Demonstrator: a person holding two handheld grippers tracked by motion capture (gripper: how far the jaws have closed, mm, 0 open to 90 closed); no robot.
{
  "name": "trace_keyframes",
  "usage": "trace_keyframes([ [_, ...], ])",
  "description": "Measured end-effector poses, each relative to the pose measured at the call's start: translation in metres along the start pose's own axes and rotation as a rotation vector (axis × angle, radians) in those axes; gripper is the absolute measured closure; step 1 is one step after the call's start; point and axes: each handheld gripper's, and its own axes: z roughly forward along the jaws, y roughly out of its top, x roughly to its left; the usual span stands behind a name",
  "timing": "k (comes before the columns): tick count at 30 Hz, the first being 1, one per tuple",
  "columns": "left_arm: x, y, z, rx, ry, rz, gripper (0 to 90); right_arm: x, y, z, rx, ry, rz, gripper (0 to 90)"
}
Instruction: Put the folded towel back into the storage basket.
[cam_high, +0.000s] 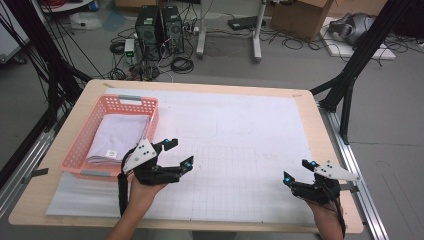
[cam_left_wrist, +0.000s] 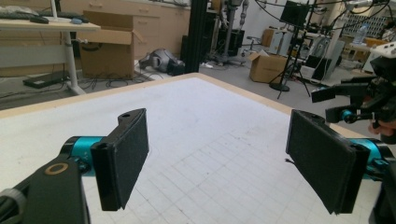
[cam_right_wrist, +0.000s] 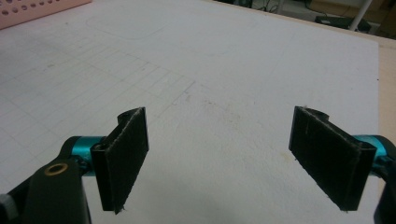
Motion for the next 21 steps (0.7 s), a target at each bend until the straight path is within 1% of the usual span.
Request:
trace_keyframes([
  [1,0.0,0.0,0.0,0.0,0.0,0.0,21.7,0.0,0.0,0.0,0.0,0.001,0.004,18.8],
  [2,-0.002,-0.005,0.003,0.007,-0.009,-0.012,21.7,0.0,0.0,0.0,-0.002,0.0,0.003,18.8],
  [4,-0.004,-0.011,0.006,0.029,-0.012,-0.004,21.8,0.0,-0.001,0.001,-0.004,0.001,-0.001,18.8],
  [5,-0.004,-0.014,0.007,0.041,-0.014,-0.006,21.8,0.001,-0.001,0.001,-0.001,0.0,0.003,18.8],
  [6,-0.005,-0.015,0.008,0.042,-0.016,-0.007,21.9,0.0,-0.002,0.002,-0.004,0.0,-0.001,18.8],
  [9,-0.004,-0.022,0.01,0.069,-0.016,-0.017,22.0,0.002,-0.003,0.003,-0.004,-0.001,-0.006,18.8],
  [11,-0.002,-0.026,0.011,0.076,-0.009,-0.024,22.0,0.003,-0.004,0.004,0.001,0.001,-0.005,18.8],
  [12,-0.001,-0.028,0.011,0.081,-0.013,-0.028,22.0,0.003,-0.005,0.005,0.004,0.002,-0.006,18.8],
  [14,-0.001,-0.03,0.012,0.087,-0.003,-0.03,22.0,0.004,-0.006,0.006,0.008,0.004,-0.005,18.8],
  [15,0.0,-0.031,0.012,0.089,-0.005,-0.031,22.1,0.003,-0.006,0.006,0.007,0.006,-0.006,18.8],
  [20,-0.001,-0.032,0.014,0.093,-0.007,-0.026,22.3,0.003,-0.007,0.007,0.008,0.006,-0.003,18.8],
  [21,-0.001,-0.032,0.014,0.093,-0.006,-0.03,22.3,0.003,-0.007,0.007,0.006,0.006,-0.003,18.8],
])
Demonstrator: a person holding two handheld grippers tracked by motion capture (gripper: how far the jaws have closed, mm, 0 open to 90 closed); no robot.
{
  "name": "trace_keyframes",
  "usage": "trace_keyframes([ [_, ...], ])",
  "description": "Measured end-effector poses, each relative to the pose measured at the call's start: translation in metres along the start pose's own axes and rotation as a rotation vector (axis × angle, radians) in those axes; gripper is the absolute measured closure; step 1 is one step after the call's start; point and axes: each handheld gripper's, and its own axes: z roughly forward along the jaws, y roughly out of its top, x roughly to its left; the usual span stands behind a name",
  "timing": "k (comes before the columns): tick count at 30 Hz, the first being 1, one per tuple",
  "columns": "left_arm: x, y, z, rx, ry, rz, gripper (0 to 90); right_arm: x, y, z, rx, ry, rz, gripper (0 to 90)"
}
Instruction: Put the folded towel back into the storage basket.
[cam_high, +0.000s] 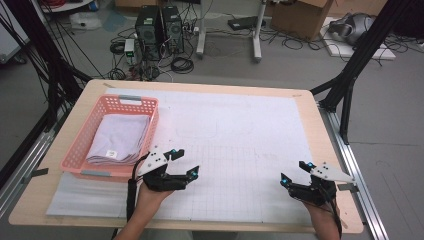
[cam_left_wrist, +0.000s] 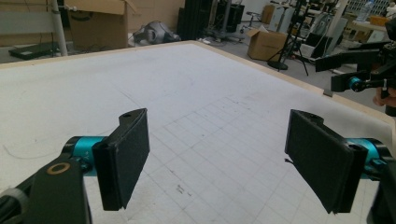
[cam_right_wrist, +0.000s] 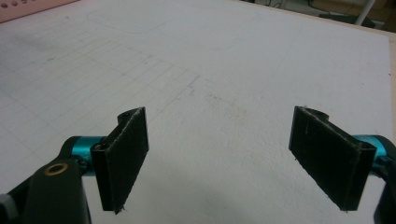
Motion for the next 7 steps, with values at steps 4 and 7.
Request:
trace_keyframes([
  [4,0.0009,-0.0004,0.0001,0.002,0.001,0.0,22.4,-0.0005,0.0,0.0,-0.004,-0.002,0.004,18.8],
  [7,0.0012,-0.0002,-0.0005,0.001,0.004,-0.001,22.3,-0.0007,0.0,-0.0001,-0.004,-0.002,0.004,18.8],
])
